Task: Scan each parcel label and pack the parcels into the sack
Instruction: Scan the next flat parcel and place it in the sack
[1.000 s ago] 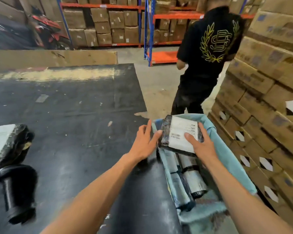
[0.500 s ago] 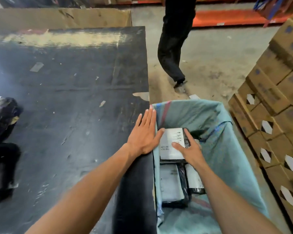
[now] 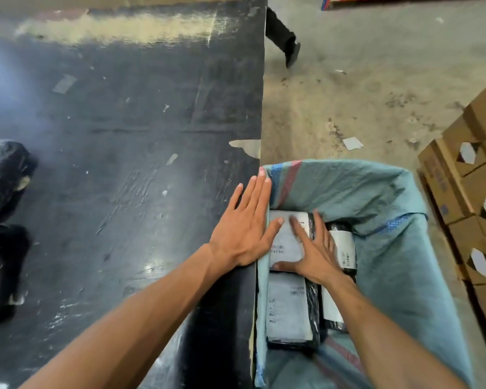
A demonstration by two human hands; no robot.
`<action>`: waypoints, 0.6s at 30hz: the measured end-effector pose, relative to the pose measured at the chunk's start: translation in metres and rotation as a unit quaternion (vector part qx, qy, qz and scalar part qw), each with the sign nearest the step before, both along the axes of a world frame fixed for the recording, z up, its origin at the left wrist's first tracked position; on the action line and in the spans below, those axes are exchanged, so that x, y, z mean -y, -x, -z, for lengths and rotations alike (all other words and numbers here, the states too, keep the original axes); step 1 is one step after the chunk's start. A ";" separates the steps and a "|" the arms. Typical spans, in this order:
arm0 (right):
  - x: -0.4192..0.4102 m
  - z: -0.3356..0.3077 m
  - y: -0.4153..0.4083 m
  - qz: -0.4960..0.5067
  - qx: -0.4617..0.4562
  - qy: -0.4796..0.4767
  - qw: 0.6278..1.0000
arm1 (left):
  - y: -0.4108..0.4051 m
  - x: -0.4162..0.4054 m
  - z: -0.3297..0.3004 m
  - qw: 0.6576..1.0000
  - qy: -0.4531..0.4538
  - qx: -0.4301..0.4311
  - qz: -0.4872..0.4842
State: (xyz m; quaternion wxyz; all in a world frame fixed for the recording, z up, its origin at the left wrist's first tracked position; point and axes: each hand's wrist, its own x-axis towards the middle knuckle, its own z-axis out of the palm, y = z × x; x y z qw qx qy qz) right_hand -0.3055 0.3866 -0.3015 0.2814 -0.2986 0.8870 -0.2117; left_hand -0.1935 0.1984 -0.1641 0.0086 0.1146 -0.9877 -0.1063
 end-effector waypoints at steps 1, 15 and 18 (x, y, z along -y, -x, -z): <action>0.001 0.000 0.002 -0.025 0.001 0.000 1.000 | 0.001 0.000 -0.001 1.000 -0.002 0.000 -0.001; 0.017 -0.049 -0.013 -0.079 -0.041 -0.175 0.980 | 0.000 0.000 -0.001 1.000 -0.017 0.005 -0.003; 0.004 -0.061 -0.024 -0.023 -0.004 -0.155 0.988 | 0.000 -0.002 -0.006 1.000 -0.031 -0.001 -0.004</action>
